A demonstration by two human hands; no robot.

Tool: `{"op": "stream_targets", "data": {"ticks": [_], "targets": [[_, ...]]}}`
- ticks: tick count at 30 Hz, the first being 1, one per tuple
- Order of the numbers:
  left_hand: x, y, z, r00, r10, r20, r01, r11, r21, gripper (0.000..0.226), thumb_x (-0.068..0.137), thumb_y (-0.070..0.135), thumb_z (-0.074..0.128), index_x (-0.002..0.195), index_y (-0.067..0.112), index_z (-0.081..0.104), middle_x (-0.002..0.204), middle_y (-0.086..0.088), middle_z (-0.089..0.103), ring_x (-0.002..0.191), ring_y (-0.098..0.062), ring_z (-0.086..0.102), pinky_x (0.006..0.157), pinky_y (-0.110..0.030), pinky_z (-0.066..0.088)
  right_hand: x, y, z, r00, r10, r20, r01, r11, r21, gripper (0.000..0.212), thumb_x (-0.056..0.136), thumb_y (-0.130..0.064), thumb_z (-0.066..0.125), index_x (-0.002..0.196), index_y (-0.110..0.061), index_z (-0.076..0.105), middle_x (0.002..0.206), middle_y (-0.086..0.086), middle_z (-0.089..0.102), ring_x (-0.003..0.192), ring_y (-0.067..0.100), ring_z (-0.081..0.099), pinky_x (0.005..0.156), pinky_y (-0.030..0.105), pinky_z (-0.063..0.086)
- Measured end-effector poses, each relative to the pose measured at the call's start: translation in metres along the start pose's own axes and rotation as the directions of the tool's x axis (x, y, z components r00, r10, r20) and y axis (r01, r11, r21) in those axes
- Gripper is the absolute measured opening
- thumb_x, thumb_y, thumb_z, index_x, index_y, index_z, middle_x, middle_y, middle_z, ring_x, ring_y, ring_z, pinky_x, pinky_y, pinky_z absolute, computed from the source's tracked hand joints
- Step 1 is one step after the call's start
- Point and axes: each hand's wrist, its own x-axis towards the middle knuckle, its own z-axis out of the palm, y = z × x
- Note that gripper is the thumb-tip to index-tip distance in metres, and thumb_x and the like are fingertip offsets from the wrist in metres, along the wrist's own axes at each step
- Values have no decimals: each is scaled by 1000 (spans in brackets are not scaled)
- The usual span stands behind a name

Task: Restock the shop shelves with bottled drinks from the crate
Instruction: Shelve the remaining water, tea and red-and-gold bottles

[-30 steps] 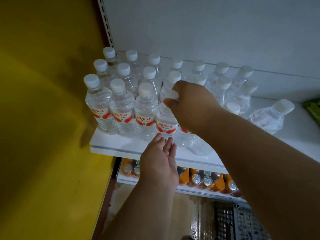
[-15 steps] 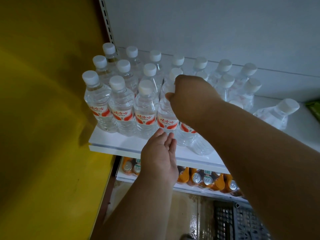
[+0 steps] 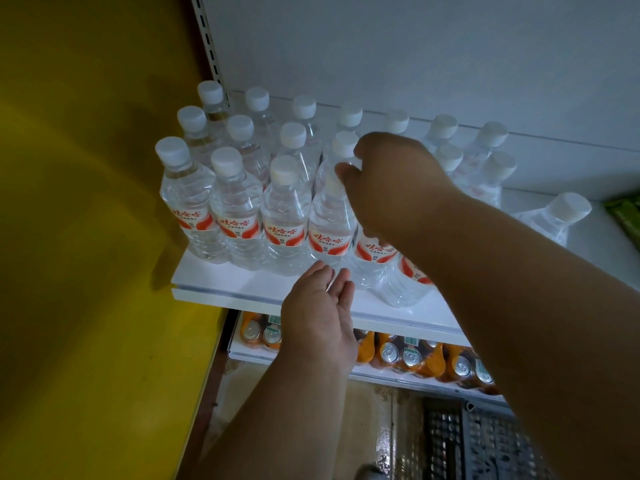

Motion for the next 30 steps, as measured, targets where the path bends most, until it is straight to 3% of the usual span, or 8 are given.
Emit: {"op": "stream_targets", "data": {"ticks": [2, 4, 7, 10, 13, 30], "targets": [[-4, -6, 3, 999, -41, -11, 41, 999, 16, 11, 101, 15, 60, 110, 10, 62, 103, -7, 71, 93, -19, 72, 79, -32, 57, -4, 9, -9, 996, 5, -90, -4, 1000, 14, 28, 105, -31, 46, 119, -11, 59, 100, 7, 63, 83, 24, 60, 75, 34, 50], [-7, -12, 8, 997, -71, -19, 72, 997, 17, 10, 101, 12, 59, 108, 6, 60, 109, -13, 69, 99, -24, 71, 88, -37, 57, -6, 23, -18, 989, -23, -149, 14, 998, -64, 27, 103, -32, 49, 117, -14, 63, 106, 6, 65, 89, 21, 56, 77, 29, 41], [-13, -17, 16, 993, -120, -3, 120, 993, 14, 6, 101, 10, 59, 101, 4, 58, 110, -16, 68, 103, -28, 70, 98, -42, 56, -11, 41, -28, 995, -53, -89, 41, 991, -130, 30, 99, -38, 57, 120, -18, 64, 109, 1, 62, 92, 16, 51, 80, 26, 36], [-15, -21, 24, 989, -147, -2, 147, 989, 2, 7, 102, 10, 58, 97, 5, 56, 108, -17, 67, 106, -29, 69, 102, -45, 54, -14, 49, -28, 997, -82, -5, 79, 980, -185, 35, 95, -41, 63, 122, -19, 64, 110, 2, 63, 93, 17, 54, 80, 28, 41], [-13, -23, 30, 990, -141, 5, 141, 990, -12, 6, 102, 9, 58, 98, 5, 56, 112, -17, 65, 111, -29, 67, 105, -45, 52, -12, 53, -26, 996, -82, 30, 86, 981, -173, 37, 93, -40, 67, 125, -21, 62, 99, -3, 57, 90, 17, 54, 78, 28, 42], [-11, -35, 36, 997, -79, -27, 78, 996, -41, 3, 99, 7, 61, 99, 5, 60, 108, -17, 71, 99, -26, 74, 100, -44, 56, -9, 62, -24, 984, -169, 58, 176, 972, -158, 33, 97, -33, 63, 126, -17, 60, 100, -4, 49, 91, 14, 47, 80, 25, 33]]}}
